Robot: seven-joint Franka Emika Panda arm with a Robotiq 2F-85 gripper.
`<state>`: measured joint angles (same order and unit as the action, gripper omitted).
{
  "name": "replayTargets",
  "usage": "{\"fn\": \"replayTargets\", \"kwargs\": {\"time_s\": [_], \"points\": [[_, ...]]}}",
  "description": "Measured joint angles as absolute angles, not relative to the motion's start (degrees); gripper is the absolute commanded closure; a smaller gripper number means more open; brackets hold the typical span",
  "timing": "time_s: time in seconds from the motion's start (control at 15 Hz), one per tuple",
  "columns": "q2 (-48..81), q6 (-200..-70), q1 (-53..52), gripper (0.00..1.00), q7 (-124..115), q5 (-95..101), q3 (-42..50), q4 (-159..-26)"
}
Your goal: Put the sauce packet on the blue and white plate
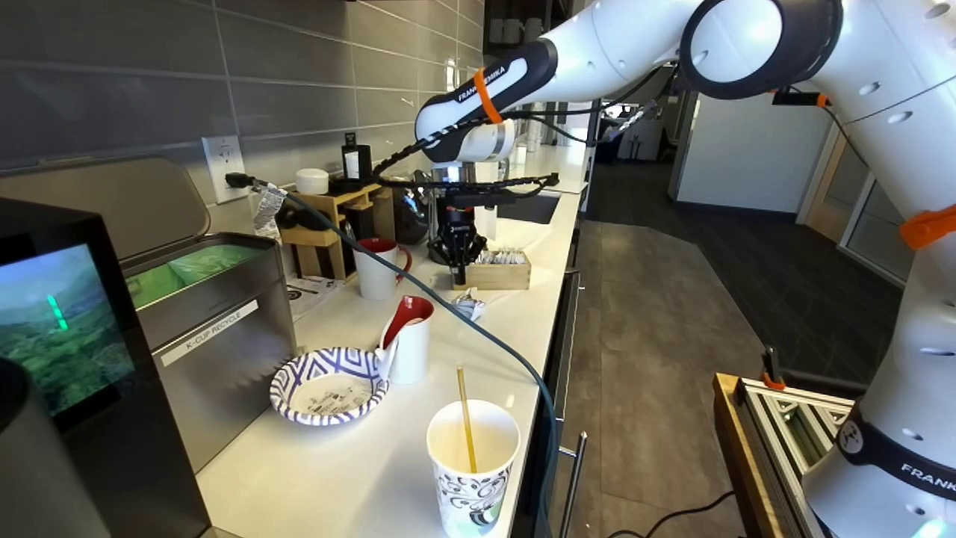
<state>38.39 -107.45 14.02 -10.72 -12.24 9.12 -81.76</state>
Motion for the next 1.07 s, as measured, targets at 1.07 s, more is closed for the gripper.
{"fn": "replayTargets", "kwargs": {"time_s": [1.07], "points": [[27.2,-114.1,7.0,1.0,-4.4,6.7,8.8,-100.0]]}}
